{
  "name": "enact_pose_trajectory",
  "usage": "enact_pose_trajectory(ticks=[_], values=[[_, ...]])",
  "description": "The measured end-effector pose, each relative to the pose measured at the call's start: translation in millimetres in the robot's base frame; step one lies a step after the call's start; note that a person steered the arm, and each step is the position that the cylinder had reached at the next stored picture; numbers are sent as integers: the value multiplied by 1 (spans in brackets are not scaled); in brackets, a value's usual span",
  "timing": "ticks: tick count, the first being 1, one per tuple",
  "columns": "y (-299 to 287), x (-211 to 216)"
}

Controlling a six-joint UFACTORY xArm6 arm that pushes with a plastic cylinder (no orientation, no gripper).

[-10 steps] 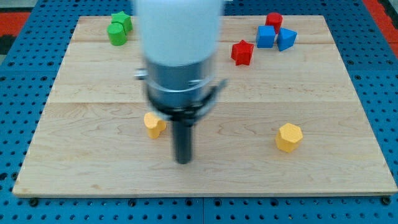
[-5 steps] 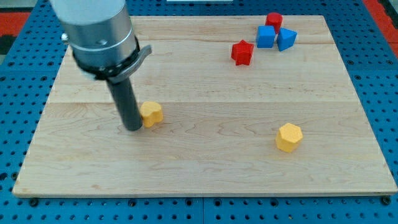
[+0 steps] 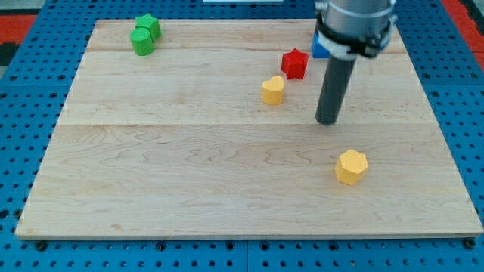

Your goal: Place the yellow heart at bottom to the blue cube

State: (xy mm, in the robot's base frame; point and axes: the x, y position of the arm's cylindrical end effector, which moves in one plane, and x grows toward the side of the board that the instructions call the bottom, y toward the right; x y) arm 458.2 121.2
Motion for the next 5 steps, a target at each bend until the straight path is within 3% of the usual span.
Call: enact_pose_trajectory(ticks=[1,2,4,5], values=[[-29,16],[-33,-27],[-103,-67],[-59,-85]])
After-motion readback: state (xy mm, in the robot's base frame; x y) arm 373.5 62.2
